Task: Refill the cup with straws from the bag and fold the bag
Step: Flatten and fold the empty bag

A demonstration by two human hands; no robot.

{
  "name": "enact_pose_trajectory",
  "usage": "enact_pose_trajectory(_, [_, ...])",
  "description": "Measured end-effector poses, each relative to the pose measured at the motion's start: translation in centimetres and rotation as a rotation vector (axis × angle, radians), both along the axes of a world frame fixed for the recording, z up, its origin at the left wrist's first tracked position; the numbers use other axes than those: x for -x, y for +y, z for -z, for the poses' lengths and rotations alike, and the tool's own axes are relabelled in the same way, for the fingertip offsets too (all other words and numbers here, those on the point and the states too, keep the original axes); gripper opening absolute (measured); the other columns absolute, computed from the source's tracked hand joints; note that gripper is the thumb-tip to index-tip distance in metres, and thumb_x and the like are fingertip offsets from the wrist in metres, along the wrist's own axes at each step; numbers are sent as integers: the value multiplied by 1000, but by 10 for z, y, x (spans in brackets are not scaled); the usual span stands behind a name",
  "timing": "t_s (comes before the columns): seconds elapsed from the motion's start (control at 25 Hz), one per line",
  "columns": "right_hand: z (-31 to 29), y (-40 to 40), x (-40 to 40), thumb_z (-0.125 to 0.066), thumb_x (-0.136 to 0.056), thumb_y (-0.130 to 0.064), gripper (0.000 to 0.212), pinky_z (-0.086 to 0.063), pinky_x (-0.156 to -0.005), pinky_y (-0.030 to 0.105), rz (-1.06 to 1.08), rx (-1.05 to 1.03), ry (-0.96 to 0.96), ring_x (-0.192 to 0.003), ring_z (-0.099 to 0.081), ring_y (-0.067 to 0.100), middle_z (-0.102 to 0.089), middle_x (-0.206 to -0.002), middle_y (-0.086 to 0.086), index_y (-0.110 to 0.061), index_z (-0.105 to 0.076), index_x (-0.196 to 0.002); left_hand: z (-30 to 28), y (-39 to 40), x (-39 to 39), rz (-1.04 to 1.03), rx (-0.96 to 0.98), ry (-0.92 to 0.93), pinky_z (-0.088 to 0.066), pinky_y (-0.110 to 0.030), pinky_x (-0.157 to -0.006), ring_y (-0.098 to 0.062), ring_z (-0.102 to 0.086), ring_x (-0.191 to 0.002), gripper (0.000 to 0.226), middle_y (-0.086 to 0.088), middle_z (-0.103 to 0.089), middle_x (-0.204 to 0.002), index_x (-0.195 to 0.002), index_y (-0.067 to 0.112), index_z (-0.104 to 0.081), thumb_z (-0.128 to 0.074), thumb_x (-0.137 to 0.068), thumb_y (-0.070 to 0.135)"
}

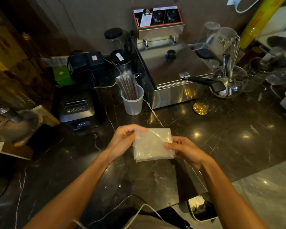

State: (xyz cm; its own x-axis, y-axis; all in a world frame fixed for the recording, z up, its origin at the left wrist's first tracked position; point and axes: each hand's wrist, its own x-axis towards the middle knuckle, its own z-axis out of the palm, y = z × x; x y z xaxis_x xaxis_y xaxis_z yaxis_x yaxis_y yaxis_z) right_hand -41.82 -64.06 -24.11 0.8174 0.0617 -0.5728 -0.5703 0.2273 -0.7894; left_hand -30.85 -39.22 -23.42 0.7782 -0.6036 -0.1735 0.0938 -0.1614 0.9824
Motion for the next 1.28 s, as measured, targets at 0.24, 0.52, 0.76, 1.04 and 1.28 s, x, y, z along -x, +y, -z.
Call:
enact_pose_trajectory(0.24, [7,-17,18,-77,-82,-15,46,-60,-97,44,220,-8,-66,-111,-75,31,-77,-121,15,-5,-67,-126,12,-33,19,7,91,635,-59,-50,-98,-29,-72,-118,47,-10,-73,-130,-138,22,-60,-57,-98,47])
enact_pose_trajectory(0.52, [7,-30,48,-74,-94,-28,37,-62,-63,29,187,157,3,-77,-74,25,-79,-110,12,-9,-64,-124,25,-68,36,2,-77,390,-65,-29,-61,-22,-81,-91,32,-13,-79,-114,-124,11,-68,-74,-93,17])
enact_pose_trajectory(0.76, [1,-10,87,-74,-94,-16,29,-53,-49,20,531,93,-6,-56,-63,13,-78,-95,18,2,-71,-117,20,-81,49,139,-74,263,-62,-26,-56,-19,-80,-89,34,-6,-78,-113,-129,15,-65,-70,-96,17])
enact_pose_trajectory(1.04, [-7,7,152,-74,-95,-17,13,-37,-42,24,774,341,55,-45,-47,15,-59,-59,9,-4,-73,-98,26,-106,96,321,-98,116,-47,-17,-41,-12,-68,-54,23,-6,-74,-104,-123,19,-64,-66,-100,22])
enact_pose_trajectory(1.28, [-2,10,232,-69,-99,-16,14,-41,-44,22,1033,298,85,-51,-48,14,-58,-69,11,-2,-71,-100,32,-127,144,526,-63,470,-57,-23,-55,-17,-74,-65,37,-13,-78,-107,-131,11,-62,-64,-100,31])
